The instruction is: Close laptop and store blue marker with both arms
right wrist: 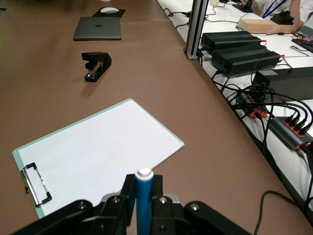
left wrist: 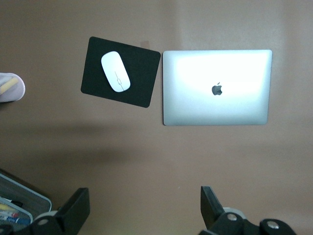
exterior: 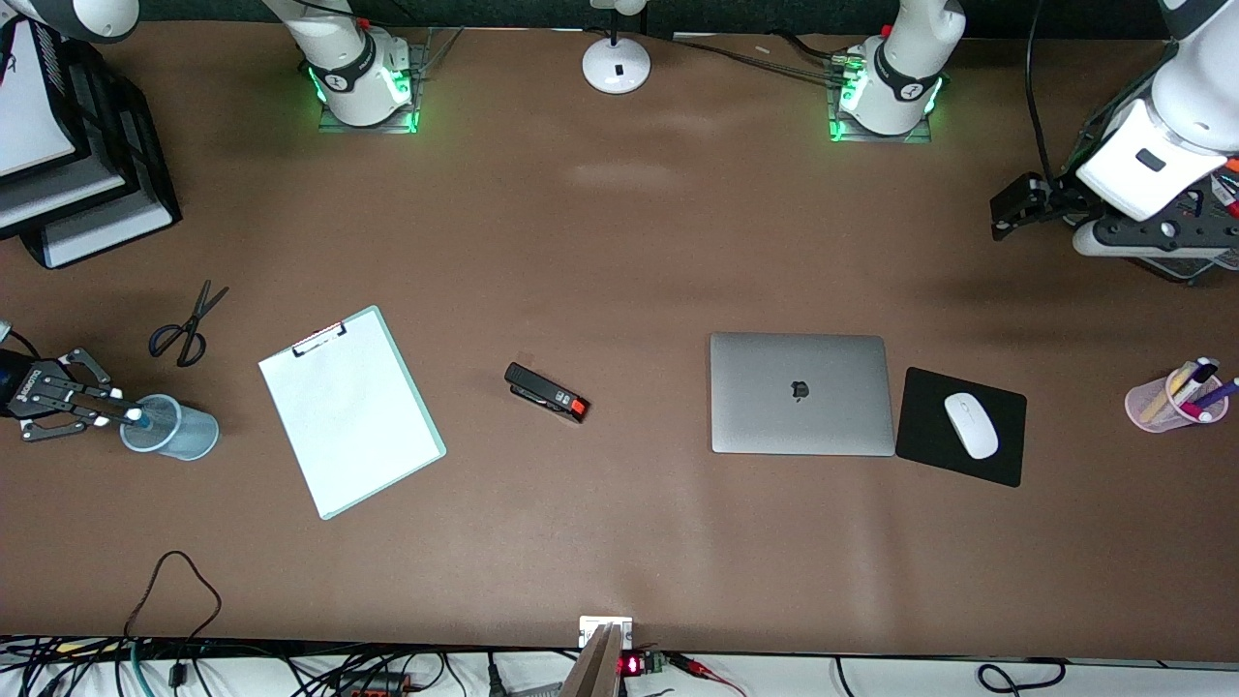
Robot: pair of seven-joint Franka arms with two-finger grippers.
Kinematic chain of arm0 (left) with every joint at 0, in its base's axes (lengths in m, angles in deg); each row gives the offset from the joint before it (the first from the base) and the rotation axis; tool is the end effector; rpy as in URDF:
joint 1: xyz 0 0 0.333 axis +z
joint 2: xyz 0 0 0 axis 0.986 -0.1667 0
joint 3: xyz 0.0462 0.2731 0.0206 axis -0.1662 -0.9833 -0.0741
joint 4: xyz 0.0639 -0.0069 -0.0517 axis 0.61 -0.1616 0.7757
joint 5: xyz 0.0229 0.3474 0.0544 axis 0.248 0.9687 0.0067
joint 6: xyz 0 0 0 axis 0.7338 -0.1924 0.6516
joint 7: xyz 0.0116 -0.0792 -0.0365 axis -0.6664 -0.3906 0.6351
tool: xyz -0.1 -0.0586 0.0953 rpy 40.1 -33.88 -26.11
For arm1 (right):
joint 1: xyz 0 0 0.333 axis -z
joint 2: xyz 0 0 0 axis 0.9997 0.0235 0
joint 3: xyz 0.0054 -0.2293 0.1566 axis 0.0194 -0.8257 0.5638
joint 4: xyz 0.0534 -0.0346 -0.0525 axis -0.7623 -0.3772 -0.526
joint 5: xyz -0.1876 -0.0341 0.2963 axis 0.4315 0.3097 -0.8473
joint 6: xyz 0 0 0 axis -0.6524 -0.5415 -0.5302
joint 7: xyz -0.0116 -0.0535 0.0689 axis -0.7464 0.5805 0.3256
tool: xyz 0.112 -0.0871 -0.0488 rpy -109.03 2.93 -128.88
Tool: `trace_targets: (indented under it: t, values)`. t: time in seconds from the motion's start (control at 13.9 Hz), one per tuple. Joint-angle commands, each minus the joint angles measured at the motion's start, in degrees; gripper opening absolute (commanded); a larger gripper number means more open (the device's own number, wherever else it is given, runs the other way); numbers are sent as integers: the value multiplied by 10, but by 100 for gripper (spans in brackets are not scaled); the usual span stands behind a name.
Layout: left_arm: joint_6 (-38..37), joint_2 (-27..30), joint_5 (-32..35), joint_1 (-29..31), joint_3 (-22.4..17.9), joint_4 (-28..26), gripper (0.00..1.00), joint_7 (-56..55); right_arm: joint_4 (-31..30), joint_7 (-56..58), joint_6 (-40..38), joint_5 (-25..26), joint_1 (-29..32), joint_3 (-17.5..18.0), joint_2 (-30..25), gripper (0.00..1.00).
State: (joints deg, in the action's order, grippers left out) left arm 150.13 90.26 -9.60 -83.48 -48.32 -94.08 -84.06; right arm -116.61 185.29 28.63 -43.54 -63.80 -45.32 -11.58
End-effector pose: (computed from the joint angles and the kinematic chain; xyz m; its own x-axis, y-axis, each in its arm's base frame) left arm 0.4872 -0.0487 0.5100 0.9987 -0.0077 -0.0496 -0.0087 -0.9998 -0.0193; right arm 0.6186 -0.2134 0.2672 0.0612 0.5993 0.7982 0.9776 -0.1973 0.0731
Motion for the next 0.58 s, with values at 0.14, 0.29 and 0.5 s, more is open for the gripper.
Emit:
trace_targets:
  t: [0.14,0.29,0.5]
  values:
    - [-7,3,-9,-6,-5,1,100,9,20,10,9,-14,12,7,29,0]
    - [-6,3,-10,-5,-5,1,100,10,20,10,15,-14,15,7,35,0]
    - [-5,2,-10,-5,-6,1,100,9,34,11,27,-14,20,7,54,0]
